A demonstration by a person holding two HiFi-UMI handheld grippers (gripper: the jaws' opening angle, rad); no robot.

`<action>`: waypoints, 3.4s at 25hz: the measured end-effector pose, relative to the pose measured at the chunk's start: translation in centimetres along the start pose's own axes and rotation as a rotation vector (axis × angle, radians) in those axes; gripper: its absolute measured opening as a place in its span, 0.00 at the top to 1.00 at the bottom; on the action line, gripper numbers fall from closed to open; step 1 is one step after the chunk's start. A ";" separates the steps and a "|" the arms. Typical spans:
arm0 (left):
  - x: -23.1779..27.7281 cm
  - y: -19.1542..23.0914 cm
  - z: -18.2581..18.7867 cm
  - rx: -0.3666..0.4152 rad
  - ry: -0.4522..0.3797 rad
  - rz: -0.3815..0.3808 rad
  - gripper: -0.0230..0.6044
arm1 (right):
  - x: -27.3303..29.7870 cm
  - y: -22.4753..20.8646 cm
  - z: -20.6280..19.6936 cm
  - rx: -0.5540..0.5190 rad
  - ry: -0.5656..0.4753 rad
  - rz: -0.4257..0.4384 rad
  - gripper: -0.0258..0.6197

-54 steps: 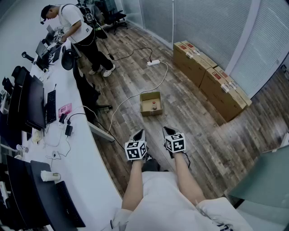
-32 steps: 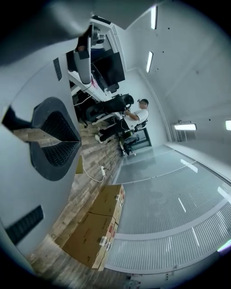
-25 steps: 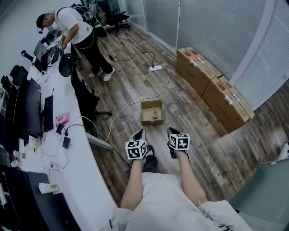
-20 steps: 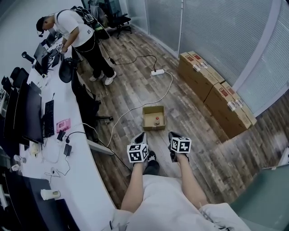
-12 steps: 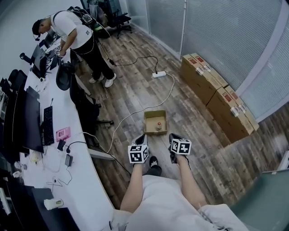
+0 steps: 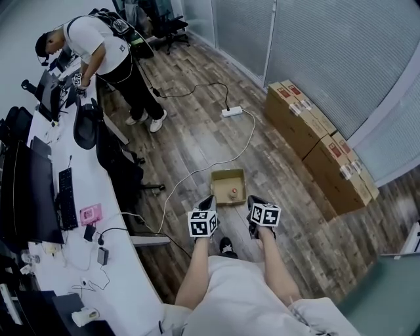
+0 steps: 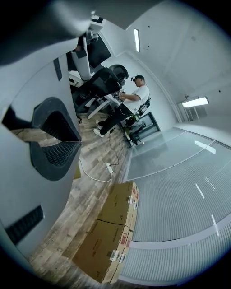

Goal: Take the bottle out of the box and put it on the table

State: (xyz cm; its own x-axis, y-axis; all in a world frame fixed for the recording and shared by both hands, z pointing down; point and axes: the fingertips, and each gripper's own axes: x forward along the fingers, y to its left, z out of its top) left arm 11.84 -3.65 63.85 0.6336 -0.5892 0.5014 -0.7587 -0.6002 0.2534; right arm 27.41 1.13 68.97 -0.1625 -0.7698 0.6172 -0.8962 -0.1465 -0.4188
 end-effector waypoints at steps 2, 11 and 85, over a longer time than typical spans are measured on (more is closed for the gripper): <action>1.3 1.3 1.0 -0.009 -0.004 -0.002 0.94 | 1.3 0.3 1.4 -0.002 -0.018 0.010 0.90; 6.0 2.4 2.4 -0.061 -0.006 -0.069 0.94 | 3.1 -1.6 4.6 -0.001 -0.089 -0.015 0.90; 41.2 19.0 -34.8 -0.004 0.180 -0.180 0.94 | 53.7 -24.0 -26.1 -0.708 0.581 0.159 0.63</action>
State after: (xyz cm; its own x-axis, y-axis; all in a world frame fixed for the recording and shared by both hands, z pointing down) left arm 18.29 -20.53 118.09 0.7217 -0.3667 0.5871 -0.6367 -0.6844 0.3553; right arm 29.38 -20.49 129.55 -0.3148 -0.2881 0.9044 -0.8576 0.4945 -0.1410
